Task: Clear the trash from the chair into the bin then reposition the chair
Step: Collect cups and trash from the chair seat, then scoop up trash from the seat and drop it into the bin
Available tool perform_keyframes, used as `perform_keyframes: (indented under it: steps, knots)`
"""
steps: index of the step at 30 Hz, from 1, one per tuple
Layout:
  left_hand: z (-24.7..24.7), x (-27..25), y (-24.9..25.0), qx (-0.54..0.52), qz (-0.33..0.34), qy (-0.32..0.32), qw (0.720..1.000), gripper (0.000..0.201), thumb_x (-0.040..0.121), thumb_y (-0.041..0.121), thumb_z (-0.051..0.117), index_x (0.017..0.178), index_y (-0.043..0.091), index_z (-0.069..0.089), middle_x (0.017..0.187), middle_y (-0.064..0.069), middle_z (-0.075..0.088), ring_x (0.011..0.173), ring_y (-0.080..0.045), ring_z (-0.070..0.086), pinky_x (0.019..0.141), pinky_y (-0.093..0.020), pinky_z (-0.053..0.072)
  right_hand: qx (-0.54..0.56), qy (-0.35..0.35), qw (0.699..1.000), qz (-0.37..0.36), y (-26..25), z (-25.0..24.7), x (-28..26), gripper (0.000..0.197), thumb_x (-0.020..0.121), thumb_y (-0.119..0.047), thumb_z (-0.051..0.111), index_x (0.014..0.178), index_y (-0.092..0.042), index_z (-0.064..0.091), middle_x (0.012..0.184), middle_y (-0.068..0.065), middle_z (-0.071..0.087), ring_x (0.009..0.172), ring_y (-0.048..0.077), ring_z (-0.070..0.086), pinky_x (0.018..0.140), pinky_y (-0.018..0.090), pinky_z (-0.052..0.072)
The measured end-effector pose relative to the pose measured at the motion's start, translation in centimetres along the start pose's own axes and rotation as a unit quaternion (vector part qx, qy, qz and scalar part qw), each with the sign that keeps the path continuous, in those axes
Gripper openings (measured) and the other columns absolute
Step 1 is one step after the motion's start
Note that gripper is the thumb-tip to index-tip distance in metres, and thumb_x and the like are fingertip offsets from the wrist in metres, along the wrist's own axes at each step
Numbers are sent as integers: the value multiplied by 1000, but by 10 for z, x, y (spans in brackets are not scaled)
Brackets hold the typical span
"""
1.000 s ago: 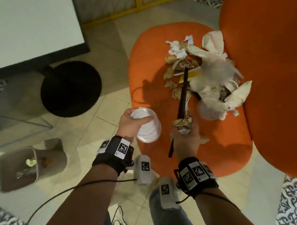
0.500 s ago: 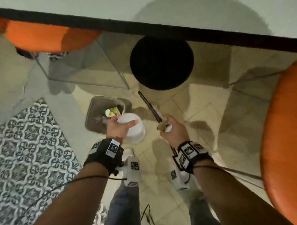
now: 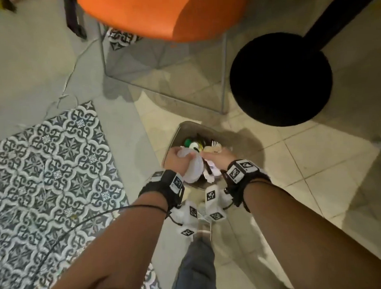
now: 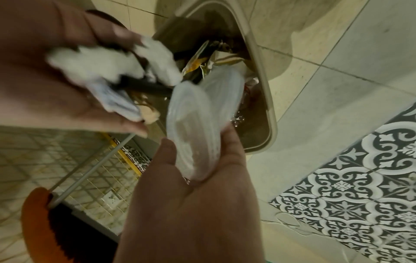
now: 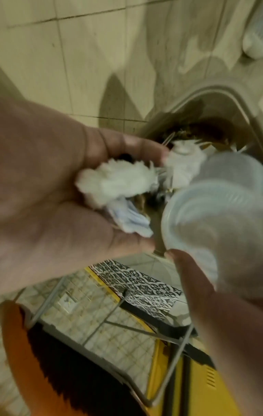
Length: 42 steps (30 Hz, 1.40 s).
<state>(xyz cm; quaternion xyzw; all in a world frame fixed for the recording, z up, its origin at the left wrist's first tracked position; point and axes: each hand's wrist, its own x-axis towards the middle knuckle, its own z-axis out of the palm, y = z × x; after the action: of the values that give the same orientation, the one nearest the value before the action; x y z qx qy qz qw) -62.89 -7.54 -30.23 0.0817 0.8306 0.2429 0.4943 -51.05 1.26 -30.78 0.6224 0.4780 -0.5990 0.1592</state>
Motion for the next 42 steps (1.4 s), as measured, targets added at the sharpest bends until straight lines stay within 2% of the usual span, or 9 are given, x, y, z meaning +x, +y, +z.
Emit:
perform_keyframes:
  steps: [6,11,18,21,25,28,35,39,42]
  knots:
    - [8,6,21,-50,-23,-52,997,51,89,9,54,138,3,40,132,-14,53,123,-30,51,106,-34,39,64,8,998,-1,8,9,33,128,41,-88,52,141,-10,39,119,5,57,102,23,55,94,40,47]
    - [20,-8,26,29,29,-9,999,42,86,22,56,125,5,55,127,-16,60,119,-32,55,102,-37,44,52,24,997,-51,12,-22,-21,67,88,-53,53,138,-8,45,130,-2,53,125,24,49,97,30,37]
    - [114,-96,67,55,140,-12,989,21,89,15,53,103,6,66,107,-16,68,99,-28,62,85,-32,46,146,161,967,-136,96,-121,-90,28,92,-23,58,118,-16,63,114,1,65,104,17,62,94,34,50]
    - [187,-150,85,57,183,-74,979,11,86,14,56,87,7,64,90,-22,66,87,-33,62,76,-34,45,213,263,928,-156,160,-186,-127,19,89,-14,60,106,-15,70,100,-3,66,95,17,63,89,34,53]
    - [307,-233,103,39,193,-176,964,8,71,25,55,76,24,61,81,-5,65,80,-22,56,76,-35,41,268,399,863,-153,269,-281,-183,16,87,-8,61,99,-14,71,90,1,68,80,15,62,68,8,48]
    - [402,-297,110,46,214,-229,949,8,76,21,58,73,27,63,74,0,65,74,-22,57,69,-29,40,308,475,813,-134,357,-346,-222,15,87,-12,60,96,-20,69,92,5,69,81,20,63,73,28,50]
    - [569,-421,110,76,292,-258,918,29,80,28,71,105,19,59,94,8,61,81,-4,58,68,-16,44,175,716,674,-48,536,-455,-304,35,80,-15,67,114,-8,64,110,18,59,104,25,49,93,25,39]
    - [631,-441,113,228,390,-259,854,54,65,43,78,113,27,58,132,-6,49,120,-23,50,101,-35,41,244,513,815,113,586,-473,-333,77,70,-36,79,136,-19,42,135,12,40,121,32,46,99,42,44]
    - [668,-452,116,363,459,-214,782,63,70,41,77,125,22,53,139,-12,36,125,-32,39,104,-42,38,207,318,913,148,596,-456,-332,97,63,-46,83,141,-22,31,143,6,30,129,29,40,102,43,44]
